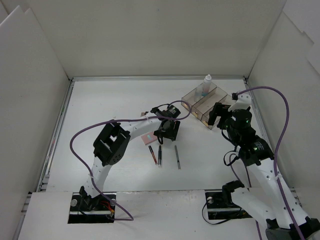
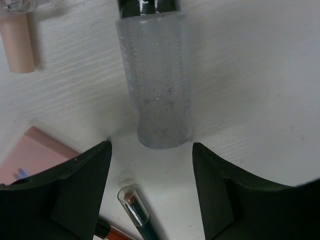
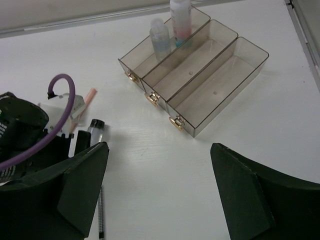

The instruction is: Organize the makeup

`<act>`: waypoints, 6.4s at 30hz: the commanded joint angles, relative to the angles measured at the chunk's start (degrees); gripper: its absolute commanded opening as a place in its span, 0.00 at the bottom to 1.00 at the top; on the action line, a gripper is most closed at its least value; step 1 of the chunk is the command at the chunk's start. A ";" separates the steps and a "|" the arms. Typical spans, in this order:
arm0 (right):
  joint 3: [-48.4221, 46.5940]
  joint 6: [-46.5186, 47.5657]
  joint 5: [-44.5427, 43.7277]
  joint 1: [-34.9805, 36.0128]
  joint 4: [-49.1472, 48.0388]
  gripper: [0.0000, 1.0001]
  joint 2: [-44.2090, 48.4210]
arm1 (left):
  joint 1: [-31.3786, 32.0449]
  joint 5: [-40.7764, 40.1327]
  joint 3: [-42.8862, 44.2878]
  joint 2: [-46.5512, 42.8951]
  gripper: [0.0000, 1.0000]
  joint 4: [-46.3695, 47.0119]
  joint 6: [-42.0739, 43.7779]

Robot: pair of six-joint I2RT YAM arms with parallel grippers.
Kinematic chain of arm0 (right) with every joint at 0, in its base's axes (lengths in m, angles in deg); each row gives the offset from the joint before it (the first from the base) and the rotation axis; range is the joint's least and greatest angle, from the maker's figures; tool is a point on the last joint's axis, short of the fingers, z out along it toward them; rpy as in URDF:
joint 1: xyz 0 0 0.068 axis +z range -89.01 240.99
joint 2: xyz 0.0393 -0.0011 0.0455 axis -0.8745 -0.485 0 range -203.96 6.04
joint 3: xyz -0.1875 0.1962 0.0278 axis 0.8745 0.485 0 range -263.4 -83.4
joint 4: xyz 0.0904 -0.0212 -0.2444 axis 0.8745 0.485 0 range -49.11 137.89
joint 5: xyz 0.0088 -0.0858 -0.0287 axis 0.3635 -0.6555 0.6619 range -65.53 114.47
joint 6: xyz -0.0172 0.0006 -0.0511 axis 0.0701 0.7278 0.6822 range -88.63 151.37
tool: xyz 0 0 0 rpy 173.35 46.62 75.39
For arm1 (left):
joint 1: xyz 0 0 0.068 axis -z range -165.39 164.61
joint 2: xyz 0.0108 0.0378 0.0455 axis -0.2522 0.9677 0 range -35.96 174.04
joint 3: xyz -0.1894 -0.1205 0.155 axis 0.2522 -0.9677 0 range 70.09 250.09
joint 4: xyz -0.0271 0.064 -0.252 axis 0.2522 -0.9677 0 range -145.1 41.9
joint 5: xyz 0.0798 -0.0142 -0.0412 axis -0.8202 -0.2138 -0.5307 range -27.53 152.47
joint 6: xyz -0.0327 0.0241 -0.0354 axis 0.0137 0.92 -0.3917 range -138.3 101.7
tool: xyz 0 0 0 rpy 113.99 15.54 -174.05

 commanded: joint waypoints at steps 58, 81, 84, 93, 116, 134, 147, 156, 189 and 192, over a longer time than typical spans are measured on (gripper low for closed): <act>-14.09 -24.34 41.77 3.36 -14.62 0.73 -21.13 | 4.34 4.48 -28.51 -48.71 0.00 41.38 21.88; -13.91 -16.18 36.76 4.77 -12.87 0.00 -22.80 | 4.87 1.06 -28.59 -49.33 0.39 37.77 20.13; -15.58 -13.19 33.86 3.72 -10.94 0.00 -23.94 | 4.87 -1.57 -30.88 -50.64 0.76 36.98 17.67; -21.12 -1.52 22.89 -0.06 -10.31 0.00 -30.61 | 2.23 -8.60 -39.49 -58.37 1.00 28.47 5.29; -31.49 12.04 -0.94 -1.21 -33.87 0.00 -59.62 | -3.65 -10.11 -46.35 -62.60 1.00 7.19 -8.44; -35.88 13.10 -5.35 -1.56 -37.04 0.00 -71.93 | -3.65 -9.58 -46.70 -64.79 0.99 2.62 -10.81; -33.25 9.85 -5.17 -1.56 -35.45 0.26 -70.70 | -3.65 -9.32 -49.60 -68.93 0.99 1.74 -12.04; -32.29 9.06 -5.52 -0.85 -33.26 0.51 -69.03 | -3.65 -8.26 -51.18 -71.56 0.99 2.26 -12.22; -8.12 -14.84 -1.58 21.47 11.30 0.38 -27.99 | -5.85 -10.81 -47.32 -67.26 1.00 0.68 -7.74; -5.31 -18.80 1.68 22.87 12.62 0.38 -27.46 | -5.85 -9.59 -47.93 -66.73 1.00 2.08 -6.60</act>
